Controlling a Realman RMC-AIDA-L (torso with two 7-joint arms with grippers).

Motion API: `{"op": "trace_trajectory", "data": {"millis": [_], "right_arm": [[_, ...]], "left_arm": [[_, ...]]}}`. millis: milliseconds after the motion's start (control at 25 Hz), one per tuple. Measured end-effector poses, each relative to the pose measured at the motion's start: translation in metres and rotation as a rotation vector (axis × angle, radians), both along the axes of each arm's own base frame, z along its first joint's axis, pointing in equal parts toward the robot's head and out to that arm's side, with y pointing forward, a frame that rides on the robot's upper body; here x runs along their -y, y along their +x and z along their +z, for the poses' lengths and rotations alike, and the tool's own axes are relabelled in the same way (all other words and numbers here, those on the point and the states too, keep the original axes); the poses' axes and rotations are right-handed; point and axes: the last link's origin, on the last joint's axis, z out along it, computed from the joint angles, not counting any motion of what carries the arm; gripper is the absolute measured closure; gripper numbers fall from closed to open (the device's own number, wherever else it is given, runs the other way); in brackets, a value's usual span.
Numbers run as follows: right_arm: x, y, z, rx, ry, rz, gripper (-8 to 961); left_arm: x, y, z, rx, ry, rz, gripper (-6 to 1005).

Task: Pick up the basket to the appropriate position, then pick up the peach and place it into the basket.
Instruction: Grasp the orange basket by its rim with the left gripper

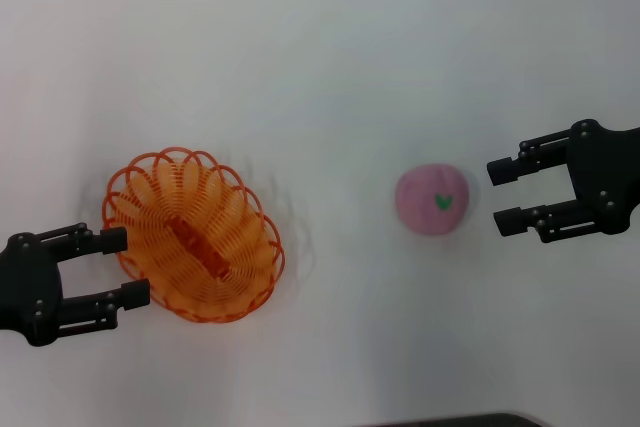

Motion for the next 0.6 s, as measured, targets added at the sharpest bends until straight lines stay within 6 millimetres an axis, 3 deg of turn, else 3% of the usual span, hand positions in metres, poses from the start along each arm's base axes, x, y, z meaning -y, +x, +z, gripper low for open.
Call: {"op": "trace_trajectory", "data": {"millis": [600], "right_arm": [[-0.0002, 0.0001, 0.0000, 0.001, 0.002, -0.001, 310]], "left_arm": [[-0.0002, 0.0003, 0.0004, 0.003, 0.001, 0.003, 215]]}}
